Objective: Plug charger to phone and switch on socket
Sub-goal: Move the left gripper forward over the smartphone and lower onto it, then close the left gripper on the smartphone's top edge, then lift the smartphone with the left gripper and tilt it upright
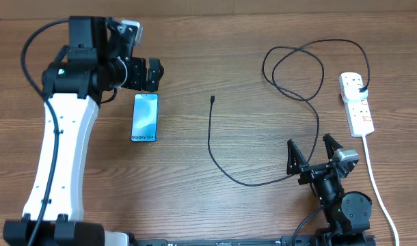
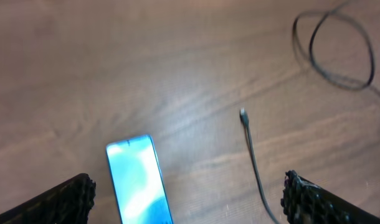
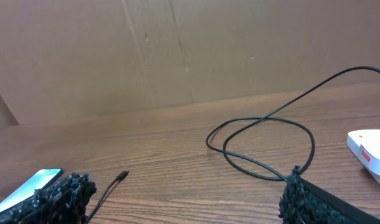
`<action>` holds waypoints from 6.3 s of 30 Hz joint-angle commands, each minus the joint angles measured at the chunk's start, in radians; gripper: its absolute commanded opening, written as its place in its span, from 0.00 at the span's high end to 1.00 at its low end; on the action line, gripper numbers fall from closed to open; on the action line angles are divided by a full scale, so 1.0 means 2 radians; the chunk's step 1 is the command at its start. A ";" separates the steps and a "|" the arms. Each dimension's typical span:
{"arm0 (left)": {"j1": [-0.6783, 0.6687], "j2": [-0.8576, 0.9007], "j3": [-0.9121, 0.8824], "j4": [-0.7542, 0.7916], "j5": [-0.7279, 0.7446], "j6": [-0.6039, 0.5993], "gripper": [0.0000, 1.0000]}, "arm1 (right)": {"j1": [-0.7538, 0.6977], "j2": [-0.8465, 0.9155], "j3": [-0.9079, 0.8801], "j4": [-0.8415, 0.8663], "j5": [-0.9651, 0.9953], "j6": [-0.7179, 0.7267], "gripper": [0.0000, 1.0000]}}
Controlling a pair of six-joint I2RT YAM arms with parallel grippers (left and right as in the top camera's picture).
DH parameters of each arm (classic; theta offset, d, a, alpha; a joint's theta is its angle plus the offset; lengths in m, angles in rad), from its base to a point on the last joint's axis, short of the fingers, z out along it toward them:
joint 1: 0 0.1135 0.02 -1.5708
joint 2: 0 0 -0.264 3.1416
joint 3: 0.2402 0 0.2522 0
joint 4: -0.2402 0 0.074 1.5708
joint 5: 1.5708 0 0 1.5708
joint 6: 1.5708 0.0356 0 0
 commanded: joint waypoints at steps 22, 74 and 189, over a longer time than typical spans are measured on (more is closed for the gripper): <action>0.000 0.202 0.013 -0.079 -0.110 -0.113 0.00 | -0.004 -0.006 -0.005 0.002 -0.001 -0.001 0.00; -0.024 0.278 0.025 -0.047 -0.192 -0.077 0.05 | -0.004 -0.006 -0.005 0.003 -0.001 -0.001 0.00; -0.015 0.302 0.202 -0.154 0.251 -0.276 0.41 | -0.004 -0.006 -0.005 0.002 -0.001 -0.001 0.00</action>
